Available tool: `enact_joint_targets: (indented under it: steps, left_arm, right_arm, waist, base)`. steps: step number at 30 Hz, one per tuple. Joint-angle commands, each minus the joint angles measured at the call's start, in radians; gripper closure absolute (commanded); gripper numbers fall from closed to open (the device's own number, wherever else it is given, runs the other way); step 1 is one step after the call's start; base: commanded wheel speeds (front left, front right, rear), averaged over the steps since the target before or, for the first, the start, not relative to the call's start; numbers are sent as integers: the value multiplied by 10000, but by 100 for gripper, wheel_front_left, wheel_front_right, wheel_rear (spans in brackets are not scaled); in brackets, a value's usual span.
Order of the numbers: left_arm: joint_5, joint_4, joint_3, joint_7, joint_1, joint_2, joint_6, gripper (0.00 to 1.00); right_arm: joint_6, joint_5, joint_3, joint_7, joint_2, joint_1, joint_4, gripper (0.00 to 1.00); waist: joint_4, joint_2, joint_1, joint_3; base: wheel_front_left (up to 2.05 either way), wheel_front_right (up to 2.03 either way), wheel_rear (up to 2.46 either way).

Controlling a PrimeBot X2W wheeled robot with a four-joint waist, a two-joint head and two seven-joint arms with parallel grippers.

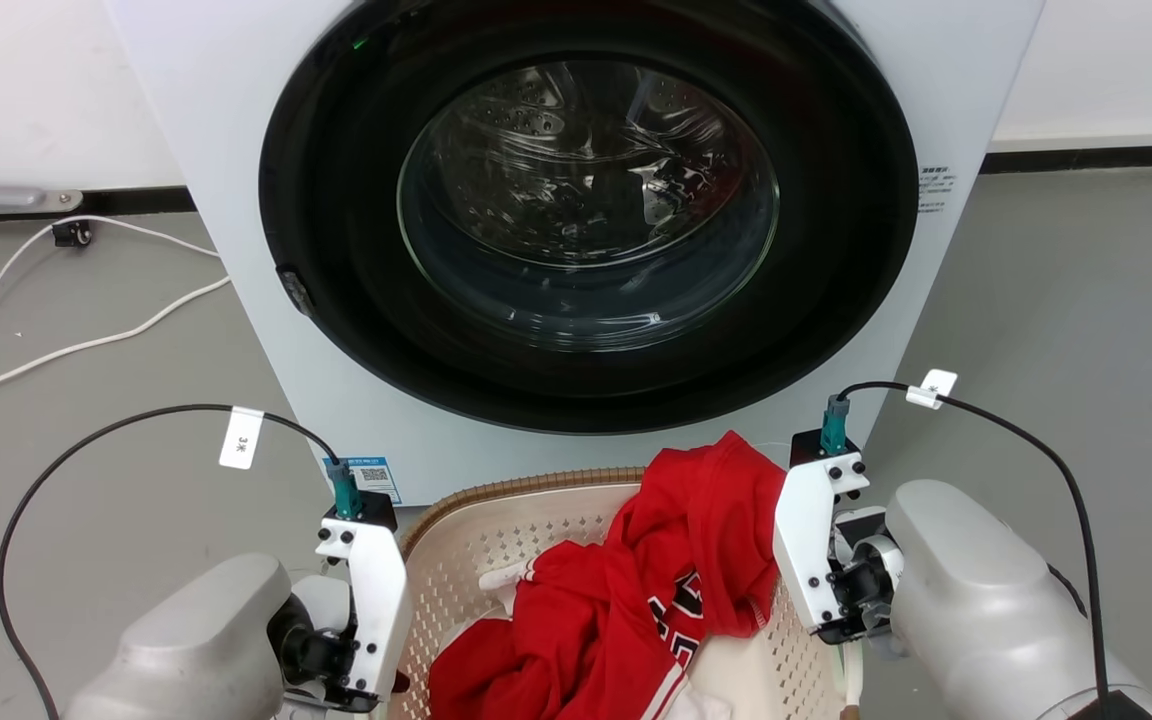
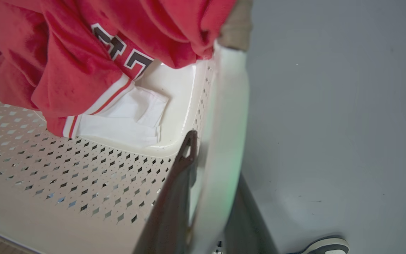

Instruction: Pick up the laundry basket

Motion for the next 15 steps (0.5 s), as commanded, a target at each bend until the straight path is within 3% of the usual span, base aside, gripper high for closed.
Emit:
enact_joint_targets:
  steps: [1,15]
  left_arm:
    - [57,152,-110,119,167,237,13,100]
    - [-143,214,-237,545,41,207,13,100]
  right_arm:
    - [-10,-29,73,10,-312,-75,3,100]
    - [-9,506,282,86,-301,89,144,100]
  waist:
    - [13,0,2,-15]
    - [83,0,2,-11]
  base:
    - [0,0,0]
    - [0,0,0]
